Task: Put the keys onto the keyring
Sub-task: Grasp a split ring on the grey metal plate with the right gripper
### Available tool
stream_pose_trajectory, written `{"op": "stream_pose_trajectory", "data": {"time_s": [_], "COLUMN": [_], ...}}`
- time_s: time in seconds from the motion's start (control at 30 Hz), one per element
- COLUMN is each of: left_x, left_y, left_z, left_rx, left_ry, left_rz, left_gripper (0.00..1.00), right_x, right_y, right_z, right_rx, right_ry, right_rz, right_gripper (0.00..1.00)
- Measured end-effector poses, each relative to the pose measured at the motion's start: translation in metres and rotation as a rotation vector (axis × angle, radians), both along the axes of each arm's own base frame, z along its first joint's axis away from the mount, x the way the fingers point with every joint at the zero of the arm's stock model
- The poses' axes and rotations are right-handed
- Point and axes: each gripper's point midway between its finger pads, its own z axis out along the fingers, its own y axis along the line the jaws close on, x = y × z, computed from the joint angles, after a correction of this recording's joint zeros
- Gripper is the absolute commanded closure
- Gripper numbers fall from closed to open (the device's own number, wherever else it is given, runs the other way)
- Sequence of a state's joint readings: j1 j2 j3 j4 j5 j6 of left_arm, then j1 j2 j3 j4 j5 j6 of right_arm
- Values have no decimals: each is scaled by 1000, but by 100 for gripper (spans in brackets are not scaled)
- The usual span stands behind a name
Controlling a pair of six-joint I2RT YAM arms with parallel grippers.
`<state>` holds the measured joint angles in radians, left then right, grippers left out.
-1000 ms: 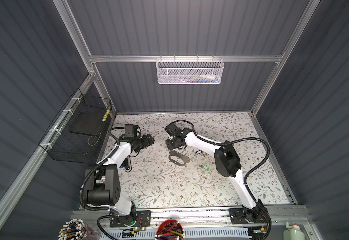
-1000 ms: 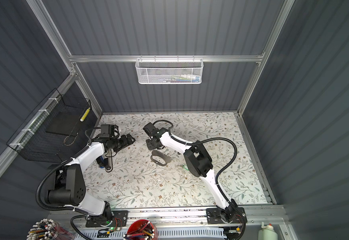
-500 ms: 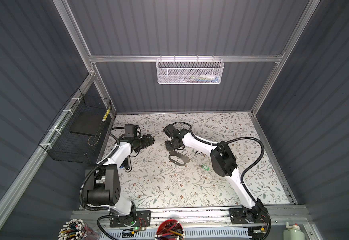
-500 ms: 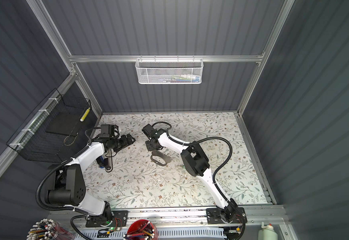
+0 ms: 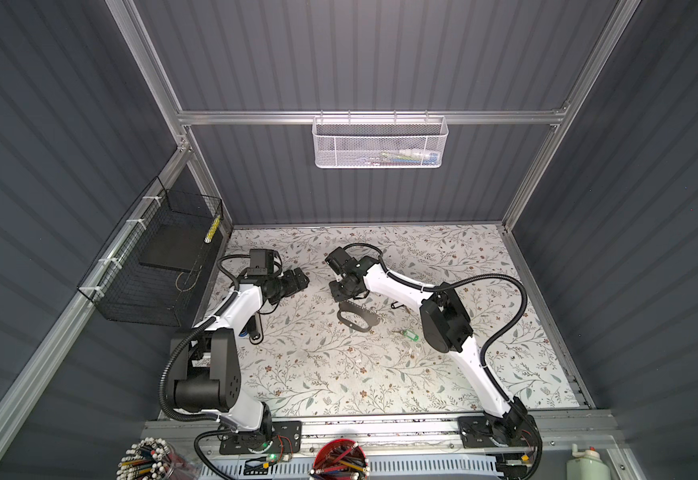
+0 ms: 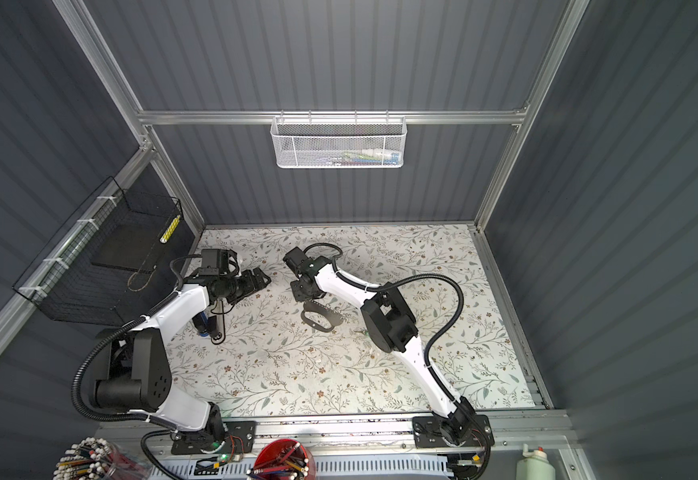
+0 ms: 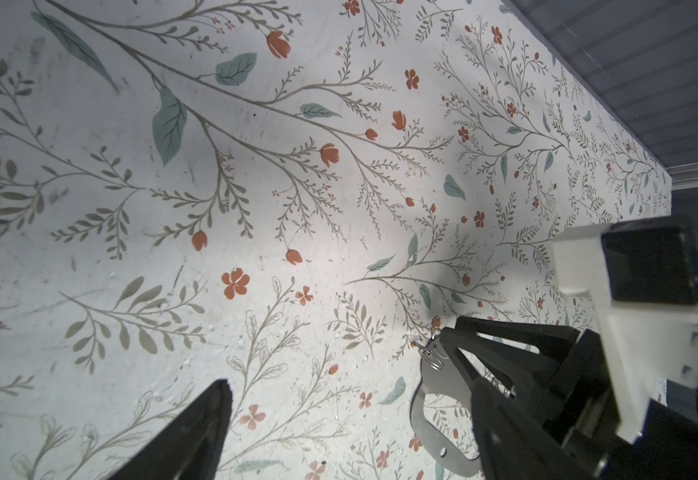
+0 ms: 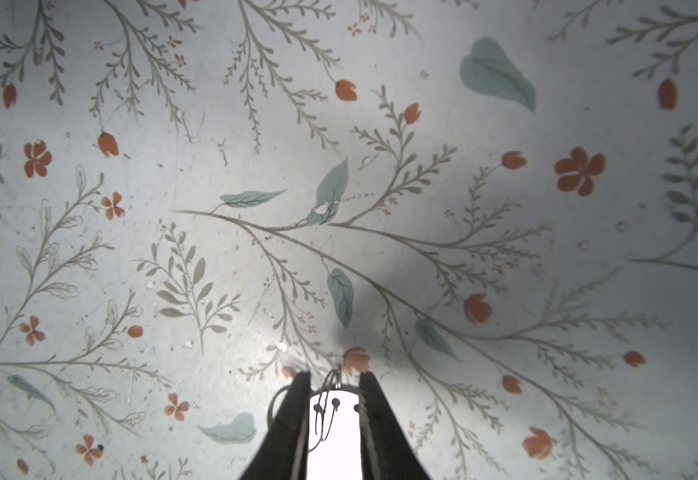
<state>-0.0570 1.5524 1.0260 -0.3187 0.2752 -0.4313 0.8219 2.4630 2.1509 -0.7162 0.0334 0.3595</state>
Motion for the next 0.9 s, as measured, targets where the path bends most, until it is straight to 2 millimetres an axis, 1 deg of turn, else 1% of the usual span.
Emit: {"op": "stream_pose_trajectory", "data": {"time_s": [0.17,0.37,0.57,0.77,0.9], "left_x": [0,0,0,0,0], "left_y": [0,0,0,0,0], "left_z": [0,0,0,0,0], "left_rx": [0,0,1,0,1], "left_ry": [0,1,3,3,3], "left_rz": [0,0,0,0,0], "left_gripper": [9,9,9,9,9], "right_x": [0,1,-1,-1,-1], "right_y": [0,1,-1,-1,-1], "right_z": [0,-9,-10,-10,-10], "right_rx": [-3,-16,-25,-25,-29], "right_ry": [3,16,24,24,21], "right_rz": [-1,0,-1,-2,-1], "right_gripper": [73,75,80,88,90]}}
